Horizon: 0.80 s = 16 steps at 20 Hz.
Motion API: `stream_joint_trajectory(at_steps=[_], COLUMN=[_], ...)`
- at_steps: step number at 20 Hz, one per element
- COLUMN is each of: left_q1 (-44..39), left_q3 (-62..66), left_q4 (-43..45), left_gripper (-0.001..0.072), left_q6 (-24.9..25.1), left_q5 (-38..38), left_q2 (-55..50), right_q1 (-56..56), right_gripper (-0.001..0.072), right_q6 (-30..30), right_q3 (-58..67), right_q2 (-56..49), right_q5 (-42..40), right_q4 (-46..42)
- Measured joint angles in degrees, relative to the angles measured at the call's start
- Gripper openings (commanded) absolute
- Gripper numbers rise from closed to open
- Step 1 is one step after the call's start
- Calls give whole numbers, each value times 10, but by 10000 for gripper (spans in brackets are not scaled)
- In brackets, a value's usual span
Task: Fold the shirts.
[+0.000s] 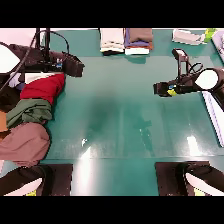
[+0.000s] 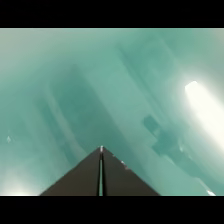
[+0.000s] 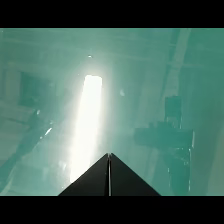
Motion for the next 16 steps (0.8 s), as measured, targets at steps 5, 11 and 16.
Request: stream_joint_trajectory(at_steps=[5, 11, 16], left_q1=[62, 194, 258], left_q3=[0, 0, 2], left_q4=[119, 171, 179], left_gripper=[716, 716, 716], left_q6=[-55, -81, -86], left_q5=[56, 127, 199], left_q2=[-40, -179, -290], right_q1=[0, 0, 0], right_gripper=[25, 25, 24], right_q6=[0, 0, 0], right_q3=[0, 0, 0], right_q2=[0, 0, 0], right_q5=[0, 0, 4], right_q4=[0, 0, 0])
